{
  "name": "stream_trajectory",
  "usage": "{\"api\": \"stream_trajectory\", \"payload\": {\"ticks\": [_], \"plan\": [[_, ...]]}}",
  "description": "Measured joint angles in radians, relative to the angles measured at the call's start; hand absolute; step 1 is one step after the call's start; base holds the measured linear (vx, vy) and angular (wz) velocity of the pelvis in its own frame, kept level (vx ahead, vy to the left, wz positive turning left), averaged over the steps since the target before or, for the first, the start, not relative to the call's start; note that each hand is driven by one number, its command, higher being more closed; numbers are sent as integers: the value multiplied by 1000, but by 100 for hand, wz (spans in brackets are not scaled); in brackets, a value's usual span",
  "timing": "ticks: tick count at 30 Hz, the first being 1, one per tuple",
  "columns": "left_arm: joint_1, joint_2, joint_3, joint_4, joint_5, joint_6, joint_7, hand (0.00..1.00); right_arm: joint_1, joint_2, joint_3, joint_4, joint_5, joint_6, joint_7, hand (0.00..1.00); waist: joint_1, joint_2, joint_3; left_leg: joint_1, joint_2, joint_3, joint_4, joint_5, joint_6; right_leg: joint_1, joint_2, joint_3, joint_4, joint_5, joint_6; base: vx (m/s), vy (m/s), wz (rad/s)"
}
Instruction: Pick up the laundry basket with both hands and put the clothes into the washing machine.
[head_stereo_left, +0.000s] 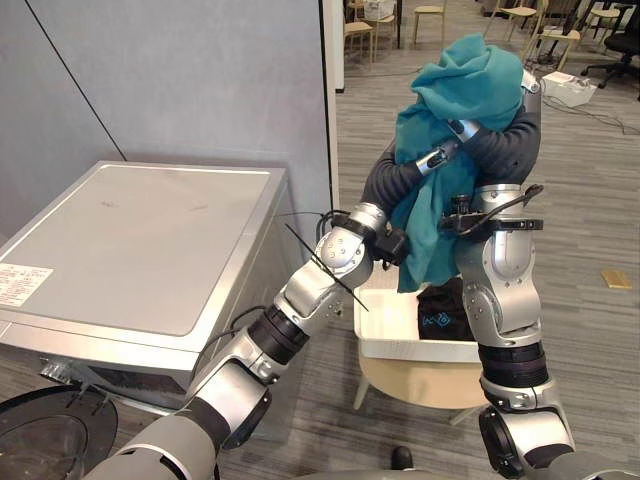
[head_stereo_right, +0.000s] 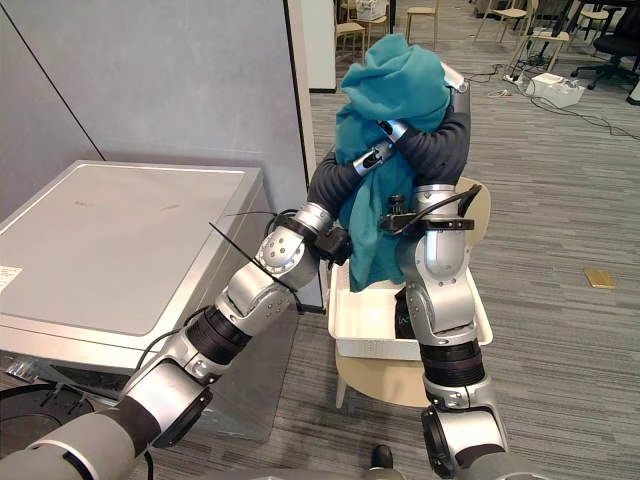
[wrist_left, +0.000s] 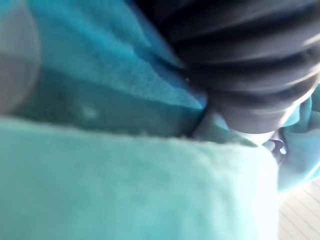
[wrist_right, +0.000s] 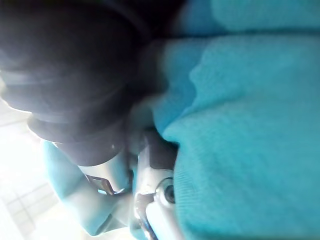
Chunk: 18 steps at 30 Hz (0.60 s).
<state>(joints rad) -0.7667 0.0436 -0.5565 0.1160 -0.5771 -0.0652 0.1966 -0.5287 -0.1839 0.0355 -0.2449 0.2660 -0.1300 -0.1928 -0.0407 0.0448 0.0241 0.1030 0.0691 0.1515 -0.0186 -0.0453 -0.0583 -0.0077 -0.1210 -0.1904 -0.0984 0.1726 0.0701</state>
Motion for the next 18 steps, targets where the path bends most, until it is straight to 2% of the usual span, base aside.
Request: {"api": "stream_trajectory", "payload": {"ticks": [13, 18], "plan": [[0, -2, 6, -20, 45, -5, -12, 100, 72, 29, -39, -92, 51, -2, -8, 0, 1, 0, 0, 12, 0, 1, -1, 0, 0, 3, 0, 1, 0, 0, 0, 0, 0, 0], [7, 19, 98, -22, 113, 21, -22, 100, 139, 21, -117, -221, 56, -15, 1, 0, 3, 0, 0, 13, 2, 13, -3, -2, 0, 6, 3, 11, 0, 0, 0, 0, 0, -6]]}}
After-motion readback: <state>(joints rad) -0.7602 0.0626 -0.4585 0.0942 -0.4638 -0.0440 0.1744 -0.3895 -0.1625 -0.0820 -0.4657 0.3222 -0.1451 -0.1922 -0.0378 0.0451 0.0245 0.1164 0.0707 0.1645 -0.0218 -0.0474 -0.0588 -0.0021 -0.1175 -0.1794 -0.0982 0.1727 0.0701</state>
